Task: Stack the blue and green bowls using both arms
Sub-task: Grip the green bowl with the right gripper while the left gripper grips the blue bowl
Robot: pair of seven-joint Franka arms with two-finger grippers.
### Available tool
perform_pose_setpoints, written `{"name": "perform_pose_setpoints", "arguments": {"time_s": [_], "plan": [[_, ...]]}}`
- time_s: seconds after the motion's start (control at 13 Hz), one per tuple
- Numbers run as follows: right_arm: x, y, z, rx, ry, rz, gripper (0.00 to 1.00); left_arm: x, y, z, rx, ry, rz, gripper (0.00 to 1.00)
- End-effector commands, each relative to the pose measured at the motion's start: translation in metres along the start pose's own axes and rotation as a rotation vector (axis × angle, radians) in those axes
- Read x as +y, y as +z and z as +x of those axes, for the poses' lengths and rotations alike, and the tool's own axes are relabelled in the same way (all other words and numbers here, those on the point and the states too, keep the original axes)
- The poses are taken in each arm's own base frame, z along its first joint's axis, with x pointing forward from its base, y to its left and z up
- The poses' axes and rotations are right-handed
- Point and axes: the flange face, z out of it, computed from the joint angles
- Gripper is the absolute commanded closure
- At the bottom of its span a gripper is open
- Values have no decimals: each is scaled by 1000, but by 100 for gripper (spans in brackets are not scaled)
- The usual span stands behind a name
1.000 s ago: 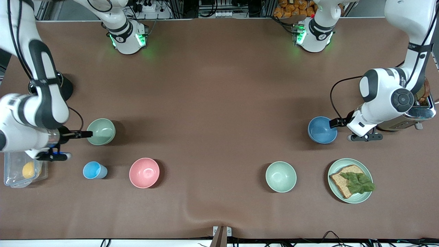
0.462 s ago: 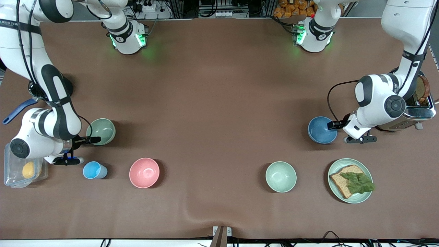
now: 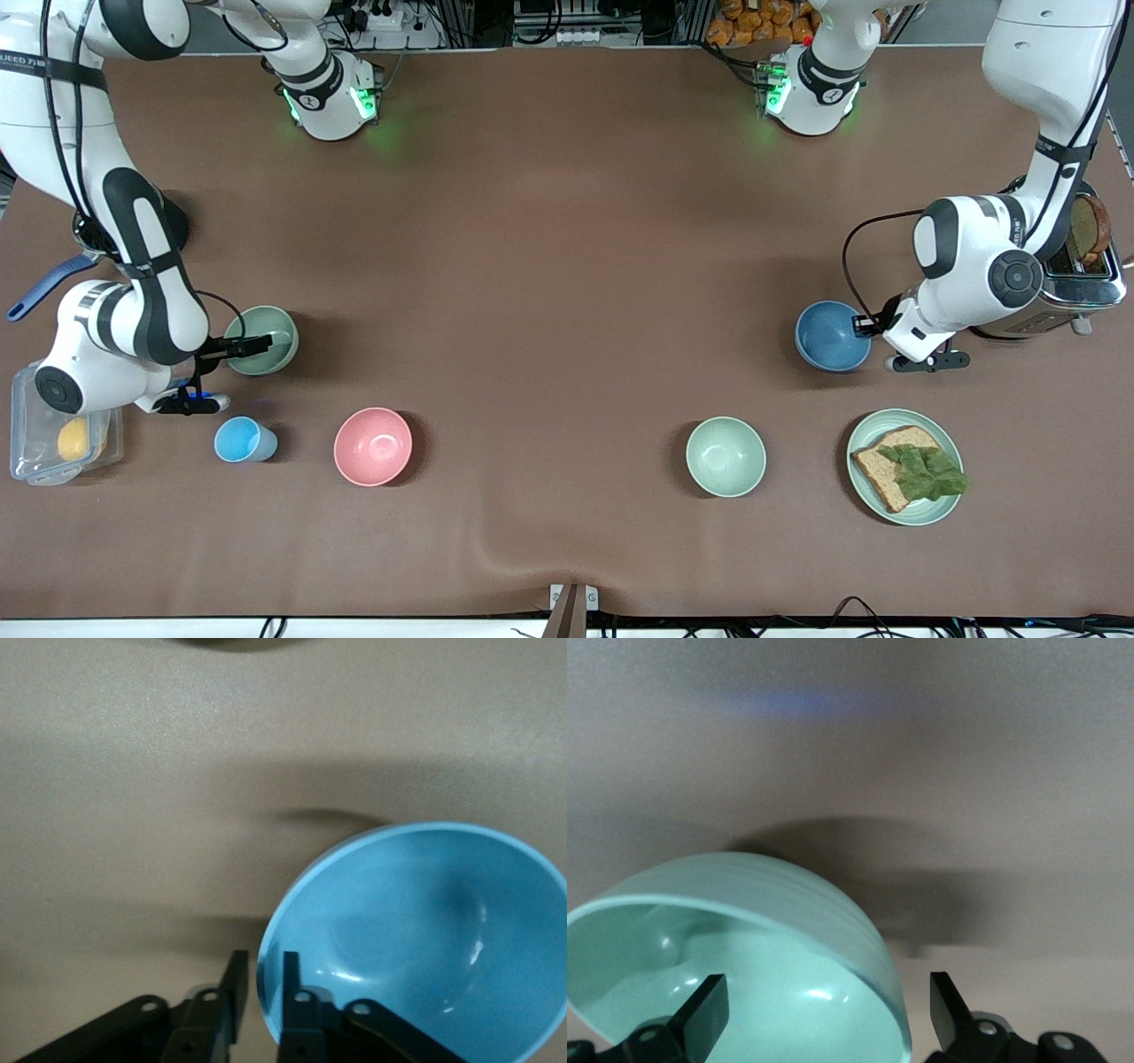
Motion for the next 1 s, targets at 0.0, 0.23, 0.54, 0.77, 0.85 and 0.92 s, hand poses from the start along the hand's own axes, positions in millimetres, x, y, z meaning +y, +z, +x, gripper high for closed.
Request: {"name": "perform_pose_setpoints", "arguments": {"time_s": [0.0,0.23,0.54,0.77,0.85,0.92], "plan": [[7,-8,-7,7,-53,30,28,4,-5,7,21,-30,-20,100],[9,-8,-6,28,-68,62,100,4,-15,13,41,-31,-22,100],[3,-16,-5,43,-75,61,100,9,-72,26,122,-12,-21,100],[-8,-38,-11,70,-89,50,100,29,-139,30,103,16,-22,100],[-10,-48,-15,82,-93,46,100,35,-161,27,91,30,-21,100],[-15,-53,-17,80,-100,45,100,42,-184,23,87,41,-19,100]]}}
